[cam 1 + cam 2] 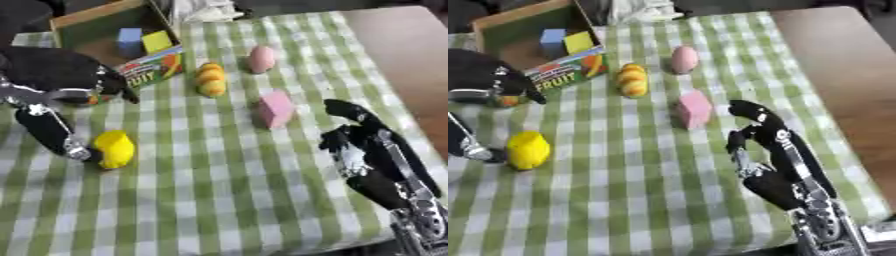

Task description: Pick up objects on the table and place them in the box.

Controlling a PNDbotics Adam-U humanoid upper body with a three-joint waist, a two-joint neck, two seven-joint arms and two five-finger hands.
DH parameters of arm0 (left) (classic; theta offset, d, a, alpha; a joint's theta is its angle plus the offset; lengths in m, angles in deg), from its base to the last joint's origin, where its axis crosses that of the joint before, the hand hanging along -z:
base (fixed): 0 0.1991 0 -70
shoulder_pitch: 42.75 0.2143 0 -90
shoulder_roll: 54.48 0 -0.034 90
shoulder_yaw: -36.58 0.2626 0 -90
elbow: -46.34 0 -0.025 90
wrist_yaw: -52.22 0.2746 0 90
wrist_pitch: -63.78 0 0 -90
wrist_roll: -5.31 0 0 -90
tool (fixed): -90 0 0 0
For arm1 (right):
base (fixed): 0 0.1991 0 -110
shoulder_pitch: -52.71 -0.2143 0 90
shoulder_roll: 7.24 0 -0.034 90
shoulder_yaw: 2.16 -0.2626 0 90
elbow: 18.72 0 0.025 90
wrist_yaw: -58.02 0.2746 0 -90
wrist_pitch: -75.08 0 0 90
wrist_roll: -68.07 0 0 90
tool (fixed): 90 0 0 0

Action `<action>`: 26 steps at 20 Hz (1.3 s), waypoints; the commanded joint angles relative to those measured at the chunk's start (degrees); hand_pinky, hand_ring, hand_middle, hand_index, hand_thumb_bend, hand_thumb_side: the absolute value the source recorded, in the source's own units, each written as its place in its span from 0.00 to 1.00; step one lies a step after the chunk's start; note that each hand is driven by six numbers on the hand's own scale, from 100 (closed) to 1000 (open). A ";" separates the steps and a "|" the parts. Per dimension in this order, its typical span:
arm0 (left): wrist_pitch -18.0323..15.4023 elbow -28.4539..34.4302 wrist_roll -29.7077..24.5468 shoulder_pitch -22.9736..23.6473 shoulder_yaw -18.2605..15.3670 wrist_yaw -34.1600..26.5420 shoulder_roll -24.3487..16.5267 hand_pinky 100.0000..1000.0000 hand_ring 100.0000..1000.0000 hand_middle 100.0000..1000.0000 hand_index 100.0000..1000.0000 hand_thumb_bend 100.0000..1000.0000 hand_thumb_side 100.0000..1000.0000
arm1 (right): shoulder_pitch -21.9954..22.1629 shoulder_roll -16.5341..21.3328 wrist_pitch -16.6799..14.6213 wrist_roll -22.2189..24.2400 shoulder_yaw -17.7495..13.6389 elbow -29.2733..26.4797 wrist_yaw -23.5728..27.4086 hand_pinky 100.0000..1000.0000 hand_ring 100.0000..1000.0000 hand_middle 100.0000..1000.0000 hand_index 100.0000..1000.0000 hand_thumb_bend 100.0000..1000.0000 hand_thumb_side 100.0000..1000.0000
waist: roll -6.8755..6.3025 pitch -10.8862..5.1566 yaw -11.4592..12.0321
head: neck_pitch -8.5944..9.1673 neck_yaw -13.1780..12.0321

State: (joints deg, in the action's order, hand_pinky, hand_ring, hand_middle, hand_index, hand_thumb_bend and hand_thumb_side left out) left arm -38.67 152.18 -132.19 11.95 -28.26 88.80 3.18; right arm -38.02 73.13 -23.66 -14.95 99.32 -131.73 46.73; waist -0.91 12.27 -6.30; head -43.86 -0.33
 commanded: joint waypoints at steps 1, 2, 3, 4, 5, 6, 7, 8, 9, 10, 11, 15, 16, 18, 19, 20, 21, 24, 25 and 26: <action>-0.39 -1.61 -1.12 -0.40 0.52 1.54 -0.22 0.83 0.76 0.76 0.90 0.51 0.35 | -0.26 0.72 -0.22 0.25 -0.04 -1.18 -0.11 0.66 0.47 0.87 0.81 0.00 0.41 | 0.09 -0.96 0.05 | -0.26 0.20; -0.58 -2.35 -1.27 -0.37 0.78 1.97 0.06 0.83 0.76 0.76 0.90 0.52 0.36 | -0.23 0.69 -0.21 0.26 -0.06 -1.20 -0.11 0.66 0.47 0.87 0.81 0.00 0.40 | 0.15 -0.94 0.07 | -0.26 0.21; -0.73 -3.03 -1.32 -0.34 0.95 2.45 0.31 0.83 0.76 0.76 0.90 0.52 0.35 | -0.21 0.67 -0.20 0.24 -0.10 -1.21 -0.12 0.66 0.47 0.87 0.81 0.00 0.41 | 0.19 -0.93 0.09 | -0.26 0.22; -0.69 -3.79 -1.10 -0.33 0.97 3.22 0.59 0.83 0.76 0.76 0.90 0.53 0.34 | -0.19 0.64 -0.19 0.21 -0.14 -1.22 -0.13 0.66 0.47 0.87 0.81 0.00 0.41 | 0.21 -0.92 0.12 | -0.26 0.23; -0.57 -4.53 -0.59 -0.31 0.96 4.12 0.87 0.83 0.76 0.76 0.90 0.53 0.35 | -0.19 0.63 -0.18 0.19 -0.15 -1.22 -0.13 0.66 0.47 0.87 0.81 0.00 0.41 | 0.23 -0.92 0.15 | -0.26 0.25; -0.20 -5.48 0.31 -0.21 0.86 5.16 1.25 0.83 0.76 0.77 0.91 0.52 0.35 | -0.19 0.62 -0.18 0.21 -0.13 -1.23 -0.13 0.66 0.47 0.87 0.81 0.00 0.41 | 0.24 -0.91 0.18 | -0.26 0.30; 0.17 -6.40 1.35 -0.11 0.86 6.08 1.61 0.83 0.76 0.77 0.91 0.52 0.35 | -0.20 0.61 -0.19 0.25 -0.10 -1.23 -0.12 0.66 0.47 0.87 0.81 0.00 0.41 | 0.25 -0.90 0.19 | -0.26 0.32; 0.47 -7.27 2.40 -0.03 0.90 7.05 1.96 0.83 0.76 0.78 0.91 0.53 0.35 | -0.20 0.60 -0.20 0.29 -0.08 -1.22 -0.11 0.66 0.47 0.87 0.81 0.00 0.41 | 0.27 -0.90 0.19 | -0.26 0.32; 0.63 -8.08 3.29 0.05 1.05 7.93 2.28 0.83 0.76 0.78 0.91 0.53 0.36 | -0.21 0.58 -0.21 0.31 -0.07 -1.23 -0.11 0.66 0.47 0.87 0.81 0.00 0.41 | 0.28 -0.89 0.17 | -0.26 0.30; 0.63 -8.85 3.87 0.14 1.27 8.68 2.55 0.83 0.76 0.77 0.91 0.53 0.36 | -0.20 0.57 -0.21 0.31 -0.09 -1.23 -0.10 0.66 0.47 0.87 0.81 0.00 0.41 | 0.29 -0.89 0.13 | -0.26 0.26; 0.49 -9.58 4.15 0.21 1.54 9.28 2.79 0.83 0.76 0.77 0.91 0.54 0.36 | -0.19 0.55 -0.20 0.30 -0.11 -1.23 -0.10 0.66 0.47 0.87 0.81 0.00 0.41 | 0.30 -0.89 0.11 | -0.26 0.24; -0.17 -11.73 4.48 0.39 2.15 10.71 3.84 0.80 0.72 0.73 0.88 0.48 0.34 | -0.24 0.53 -0.19 0.32 -0.08 -1.21 -0.06 0.66 0.47 0.87 0.81 0.00 0.41 | 0.26 -0.86 0.12 | -0.26 0.25; -0.21 -12.07 5.07 0.47 2.17 10.66 4.12 0.78 0.71 0.72 0.87 0.45 0.33 | -0.27 0.52 -0.20 0.35 -0.05 -1.20 -0.06 0.66 0.47 0.87 0.81 0.00 0.41 | 0.26 -0.86 0.12 | -0.26 0.25; -0.25 -12.68 6.30 0.71 2.33 10.28 4.46 0.75 0.66 0.66 0.83 0.41 0.31 | -0.28 0.50 -0.20 0.36 -0.07 -1.17 -0.06 0.66 0.47 0.87 0.81 0.00 0.41 | 0.25 -0.86 0.10 | -0.26 0.27; -0.31 -12.90 6.76 0.78 2.44 10.00 4.57 0.73 0.64 0.64 0.81 0.39 0.31 | -0.28 0.50 -0.19 0.34 -0.09 -1.17 -0.07 0.66 0.47 0.87 0.81 0.00 0.41 | 0.24 -0.86 0.09 | -0.25 0.26; -0.36 -13.03 7.17 0.81 2.48 9.72 4.61 0.70 0.58 0.57 0.75 0.36 0.30 | -0.29 0.50 -0.19 0.32 -0.11 -1.17 -0.07 0.66 0.47 0.87 0.81 0.00 0.41 | 0.23 -0.87 0.09 | -0.25 0.26; -0.38 -13.04 7.58 0.83 2.45 9.42 4.61 0.68 0.55 0.54 0.72 0.35 0.29 | -0.30 0.51 -0.19 0.31 -0.12 -1.17 -0.07 0.66 0.47 0.87 0.81 0.00 0.41 | 0.22 -0.88 0.10 | -0.25 0.27; -0.06 -12.19 9.13 0.96 1.78 8.58 4.35 0.60 0.44 0.41 0.61 0.26 0.26 | -0.33 0.54 -0.17 0.32 -0.11 -1.13 -0.08 0.66 0.47 0.87 0.81 0.00 0.41 | 0.13 -0.93 0.15 | -0.26 0.35; 0.14 -11.69 9.53 1.07 1.46 8.24 4.16 0.59 0.43 0.40 0.60 0.25 0.25 | -0.34 0.53 -0.16 0.32 -0.12 -1.10 -0.08 0.66 0.47 0.87 0.81 0.00 0.41 | 0.10 -0.94 0.15 | -0.26 0.42; 0.37 -10.99 9.78 1.13 1.00 7.82 3.90 0.58 0.42 0.38 0.58 0.23 0.24 | -0.34 0.54 -0.16 0.31 -0.13 -1.09 -0.09 0.66 0.47 0.87 0.81 0.00 0.41 | 0.08 -0.97 0.16 | -0.26 0.49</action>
State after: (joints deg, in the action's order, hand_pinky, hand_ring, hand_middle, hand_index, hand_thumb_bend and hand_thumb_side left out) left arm -38.50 139.95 -123.11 13.61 -25.98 97.15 8.68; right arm -37.99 73.13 -23.74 -14.65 99.37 -131.73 46.73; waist -0.74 12.27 -6.22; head -43.86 0.05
